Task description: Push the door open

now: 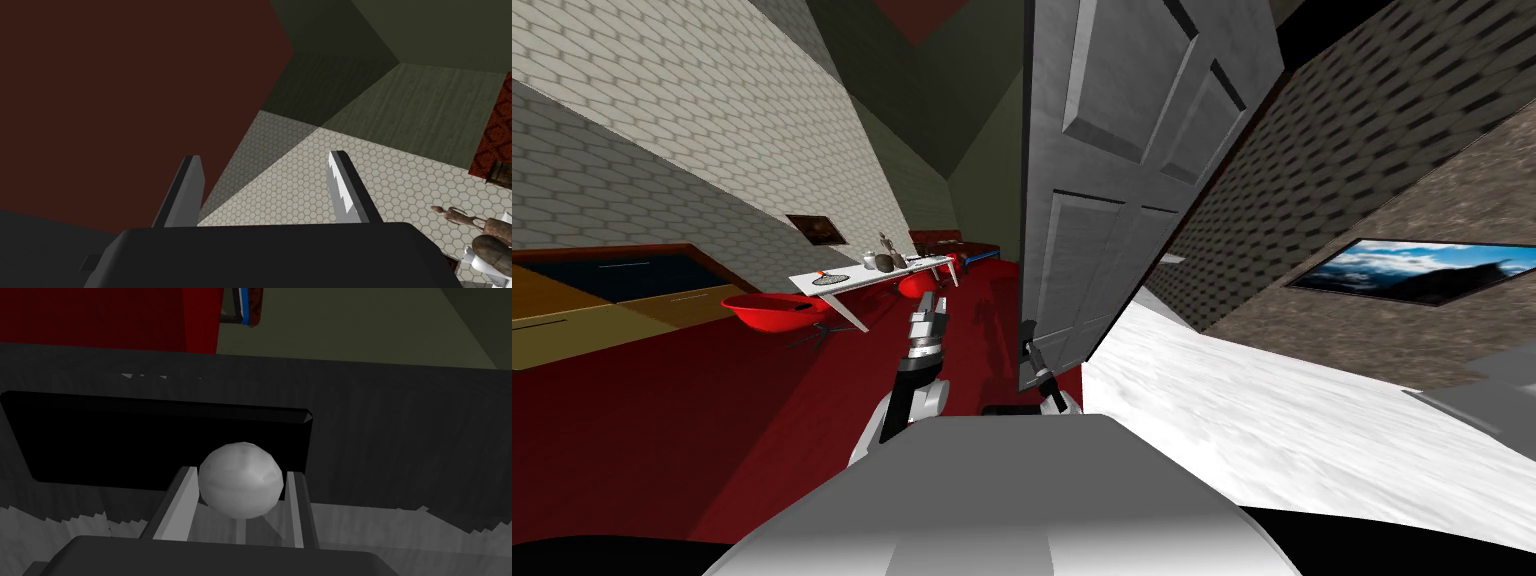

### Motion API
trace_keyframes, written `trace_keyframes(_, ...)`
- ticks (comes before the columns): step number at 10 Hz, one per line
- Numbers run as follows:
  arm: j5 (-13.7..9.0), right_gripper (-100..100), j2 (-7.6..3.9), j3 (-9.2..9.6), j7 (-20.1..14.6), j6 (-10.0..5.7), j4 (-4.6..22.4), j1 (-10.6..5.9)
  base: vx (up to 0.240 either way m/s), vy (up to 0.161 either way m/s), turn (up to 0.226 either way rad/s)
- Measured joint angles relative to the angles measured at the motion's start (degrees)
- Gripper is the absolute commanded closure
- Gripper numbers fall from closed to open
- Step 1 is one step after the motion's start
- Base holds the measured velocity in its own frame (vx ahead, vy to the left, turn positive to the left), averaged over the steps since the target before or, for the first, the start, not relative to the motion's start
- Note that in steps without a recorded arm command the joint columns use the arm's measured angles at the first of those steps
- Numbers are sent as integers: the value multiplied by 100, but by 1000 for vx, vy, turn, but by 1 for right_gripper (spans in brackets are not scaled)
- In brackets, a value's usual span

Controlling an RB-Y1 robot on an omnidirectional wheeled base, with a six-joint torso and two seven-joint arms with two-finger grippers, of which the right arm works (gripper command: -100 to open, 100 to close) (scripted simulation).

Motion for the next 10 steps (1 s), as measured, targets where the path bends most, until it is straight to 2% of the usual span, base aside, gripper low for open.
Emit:
trace_keyframes(2, -35, 100, 45, -113, 18, -33, 70, -58, 85, 72, -41)
trace_keyframes(3, -43, 100, 27, -139, 41, 8, 4, 0, 158, 140, -67)
trace_keyframes(6, -122, 100, -9, -337, 90, -85, 235, -81, 174, 171, -67)
trace_keyframes(7, -153, 100, -32, -417, 99, -93, 226, -81, 197, 169, -91)
trace_keyframes(8, -179, 100, -45, -491, 140, 13, 52, -8, 211, 145, -64)
trace_keyframes(10, -240, 100, -13, -648, 179, -41, 168, -85, 188, 139, -65)
